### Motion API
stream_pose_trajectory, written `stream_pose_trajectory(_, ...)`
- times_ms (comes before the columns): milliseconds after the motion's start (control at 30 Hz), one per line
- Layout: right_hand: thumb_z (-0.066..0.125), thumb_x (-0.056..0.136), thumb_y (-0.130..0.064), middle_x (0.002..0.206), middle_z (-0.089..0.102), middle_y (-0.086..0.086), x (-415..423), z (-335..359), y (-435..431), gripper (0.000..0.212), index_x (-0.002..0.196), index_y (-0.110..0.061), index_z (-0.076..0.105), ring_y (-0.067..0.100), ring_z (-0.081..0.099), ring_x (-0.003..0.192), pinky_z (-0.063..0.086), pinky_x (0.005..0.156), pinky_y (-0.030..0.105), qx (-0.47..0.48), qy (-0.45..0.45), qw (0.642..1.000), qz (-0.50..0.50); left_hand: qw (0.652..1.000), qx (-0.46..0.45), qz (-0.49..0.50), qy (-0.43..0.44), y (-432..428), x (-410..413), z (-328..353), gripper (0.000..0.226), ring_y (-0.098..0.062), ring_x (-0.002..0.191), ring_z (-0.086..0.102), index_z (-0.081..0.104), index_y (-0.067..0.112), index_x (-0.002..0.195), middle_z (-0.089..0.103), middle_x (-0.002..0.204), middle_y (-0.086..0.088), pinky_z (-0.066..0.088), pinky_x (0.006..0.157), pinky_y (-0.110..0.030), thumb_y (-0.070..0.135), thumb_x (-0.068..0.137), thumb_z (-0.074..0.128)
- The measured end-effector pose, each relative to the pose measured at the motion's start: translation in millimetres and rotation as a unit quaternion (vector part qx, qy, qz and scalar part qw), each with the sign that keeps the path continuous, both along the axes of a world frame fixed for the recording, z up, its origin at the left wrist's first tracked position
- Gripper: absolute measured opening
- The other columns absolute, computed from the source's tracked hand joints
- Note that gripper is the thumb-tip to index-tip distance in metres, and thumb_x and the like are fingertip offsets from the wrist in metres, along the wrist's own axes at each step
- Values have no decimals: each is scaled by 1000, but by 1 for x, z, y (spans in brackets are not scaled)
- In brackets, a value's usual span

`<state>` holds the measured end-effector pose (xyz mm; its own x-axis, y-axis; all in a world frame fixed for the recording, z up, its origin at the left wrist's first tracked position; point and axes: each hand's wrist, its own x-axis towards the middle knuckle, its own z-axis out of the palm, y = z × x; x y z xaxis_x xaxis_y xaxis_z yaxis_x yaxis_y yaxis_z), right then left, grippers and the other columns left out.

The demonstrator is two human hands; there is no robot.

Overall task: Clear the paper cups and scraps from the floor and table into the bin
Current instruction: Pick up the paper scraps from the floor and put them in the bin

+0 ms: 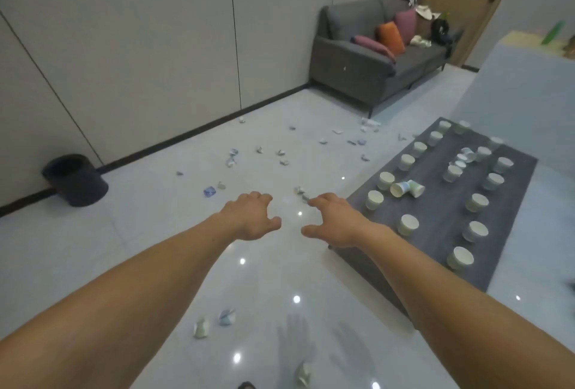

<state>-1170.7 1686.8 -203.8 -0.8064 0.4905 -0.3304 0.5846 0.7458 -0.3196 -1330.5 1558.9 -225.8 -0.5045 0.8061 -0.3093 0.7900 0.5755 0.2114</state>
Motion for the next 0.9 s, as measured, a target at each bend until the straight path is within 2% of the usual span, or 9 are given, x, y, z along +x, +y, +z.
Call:
stream_pose_trajectory(233,64,85,-51,154,29,2,-52,-150,67,78,150,-23,31,24,32,138,35,109,39,-89,-66,994,17,991,-38,65,-112,53,-34,-140,68,-25,134,34,27,21,147,33,151,-3,35,105,-40,53,89,44)
stream_pose_trajectory(500,65,87,-45,153,30,2,-75,-419,96,76,150,-22,30,25,31,138,35,111,42,-184,-178,960,116,968,-112,146,-172,66,-26,-374,65,-22,137,30,26,20,148,31,152,-2,32,109,-39,48,92,44)
stream_pose_trajectory(733,65,87,-40,152,29,3,-28,-646,66,76,150,-24,26,26,31,136,38,108,42,-220,-248,921,207,943,-145,186,-236,40,32,-586,61,-23,132,37,32,21,145,37,148,-3,33,106,-38,49,92,44)
stream_pose_trajectory(900,66,84,-40,152,26,3,29,-766,34,78,149,-27,25,26,29,136,38,107,46,-206,-299,887,287,914,-189,210,-291,5,88,-704,64,-25,132,36,28,18,147,35,148,-5,34,106,-39,47,92,45)
